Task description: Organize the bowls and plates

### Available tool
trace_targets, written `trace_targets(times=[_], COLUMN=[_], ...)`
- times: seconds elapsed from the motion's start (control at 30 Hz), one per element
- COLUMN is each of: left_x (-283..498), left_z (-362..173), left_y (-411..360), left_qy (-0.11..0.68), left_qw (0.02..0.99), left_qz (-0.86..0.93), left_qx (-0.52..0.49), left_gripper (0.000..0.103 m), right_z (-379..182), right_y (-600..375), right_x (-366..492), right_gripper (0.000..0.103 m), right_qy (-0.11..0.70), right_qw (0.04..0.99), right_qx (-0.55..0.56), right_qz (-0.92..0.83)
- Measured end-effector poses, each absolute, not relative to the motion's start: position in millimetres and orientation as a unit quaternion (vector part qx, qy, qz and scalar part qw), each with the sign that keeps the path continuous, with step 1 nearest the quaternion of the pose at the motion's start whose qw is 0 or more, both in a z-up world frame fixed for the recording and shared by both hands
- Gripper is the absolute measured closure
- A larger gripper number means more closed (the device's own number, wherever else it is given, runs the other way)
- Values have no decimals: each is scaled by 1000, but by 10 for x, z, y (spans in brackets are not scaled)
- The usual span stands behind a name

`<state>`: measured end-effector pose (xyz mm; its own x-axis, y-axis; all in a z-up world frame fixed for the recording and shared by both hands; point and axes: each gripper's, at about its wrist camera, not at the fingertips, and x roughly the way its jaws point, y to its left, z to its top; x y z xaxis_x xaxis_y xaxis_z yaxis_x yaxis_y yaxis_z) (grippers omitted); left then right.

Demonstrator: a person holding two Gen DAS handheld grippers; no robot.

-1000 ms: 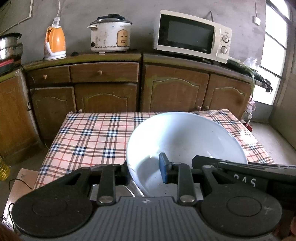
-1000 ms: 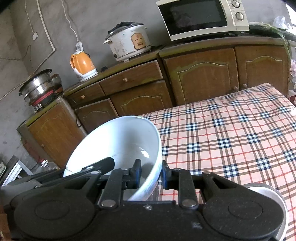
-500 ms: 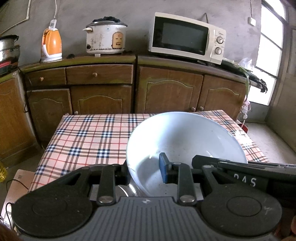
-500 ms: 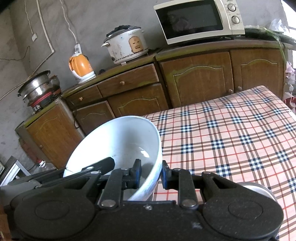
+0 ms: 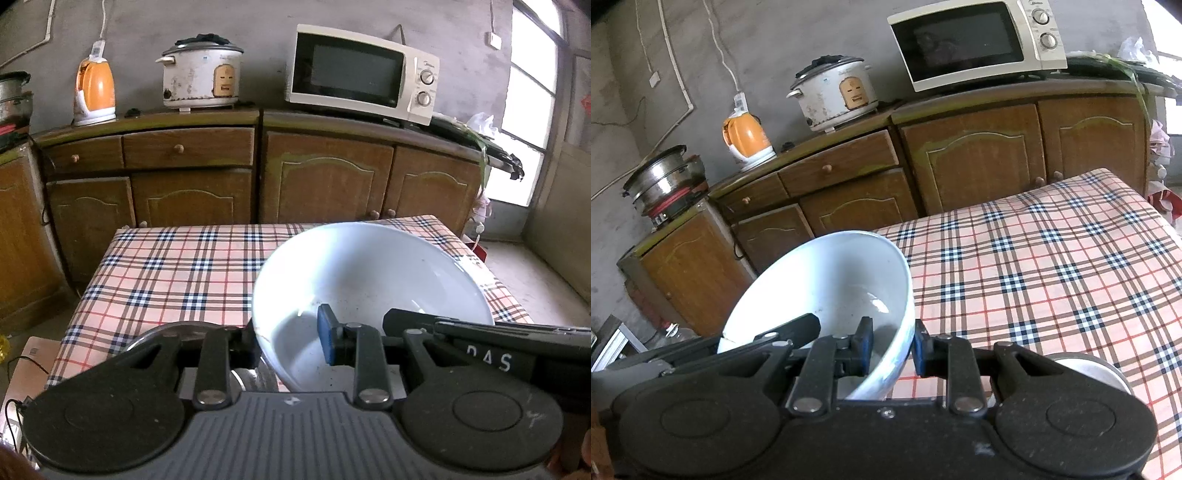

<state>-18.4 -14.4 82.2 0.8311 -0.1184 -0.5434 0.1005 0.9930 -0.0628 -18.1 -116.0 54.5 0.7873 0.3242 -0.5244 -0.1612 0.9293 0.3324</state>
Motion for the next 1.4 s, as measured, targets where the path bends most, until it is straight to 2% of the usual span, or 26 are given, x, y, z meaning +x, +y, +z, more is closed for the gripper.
trace_targets(times=[1.4], left_x=[-373], left_z=[674], left_y=[-584], left_qy=[292], left_qw=[951], left_qz=[-103], left_qx=[-6], left_gripper=[73], right_z=[428], right_y=[-1680], right_x=[-563], right_gripper=[74], right_qy=[298], right_qw=[939], right_qx=[153], right_qz=[84])
